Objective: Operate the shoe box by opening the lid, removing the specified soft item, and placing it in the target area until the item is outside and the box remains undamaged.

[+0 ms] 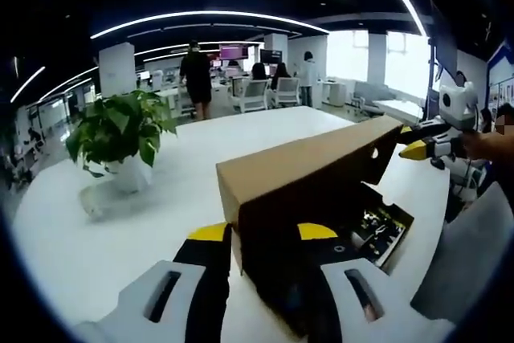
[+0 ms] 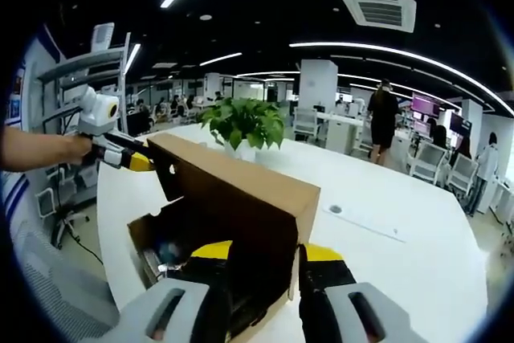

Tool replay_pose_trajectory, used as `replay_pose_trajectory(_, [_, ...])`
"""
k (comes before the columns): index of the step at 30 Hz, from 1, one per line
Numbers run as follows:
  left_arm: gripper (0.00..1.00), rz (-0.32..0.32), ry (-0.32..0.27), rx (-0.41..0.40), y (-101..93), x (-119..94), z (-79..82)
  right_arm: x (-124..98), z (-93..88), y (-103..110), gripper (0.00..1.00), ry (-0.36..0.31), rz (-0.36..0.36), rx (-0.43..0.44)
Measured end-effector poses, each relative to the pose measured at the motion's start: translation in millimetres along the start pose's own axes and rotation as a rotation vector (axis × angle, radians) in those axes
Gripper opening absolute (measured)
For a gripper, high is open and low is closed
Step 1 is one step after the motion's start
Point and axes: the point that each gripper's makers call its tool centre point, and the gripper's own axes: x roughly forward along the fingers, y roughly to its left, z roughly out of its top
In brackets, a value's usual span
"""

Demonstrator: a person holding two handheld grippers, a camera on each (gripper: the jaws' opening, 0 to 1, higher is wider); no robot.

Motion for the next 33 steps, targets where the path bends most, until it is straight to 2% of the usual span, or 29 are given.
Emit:
replay_pose_trajectory(14, [0.13, 0.019, 0.027, 0.029, 20.2, 12, 8.8, 12, 8.0, -10, 0.29, -0.003, -0.006, 0.000])
replay_pose_trajectory(19, [0.04, 0.041, 0.032, 0.041, 29.4, 15, 10.3, 16, 10.0, -14, 0.29, -0.005, -0.009, 0.001])
replay_pose_trajectory(25, [0.03, 0.040, 0.034, 0.042, 32.9, 20, 13.1, 21, 10.9, -18, 0.28, -0.003, -0.009, -0.004])
replay_pose_trajectory(33, [0.03, 0.032, 0.035, 0.040, 36.4, 25, 15.7, 33, -1.9, -26, 0.25, 0.033, -0.013, 0.017])
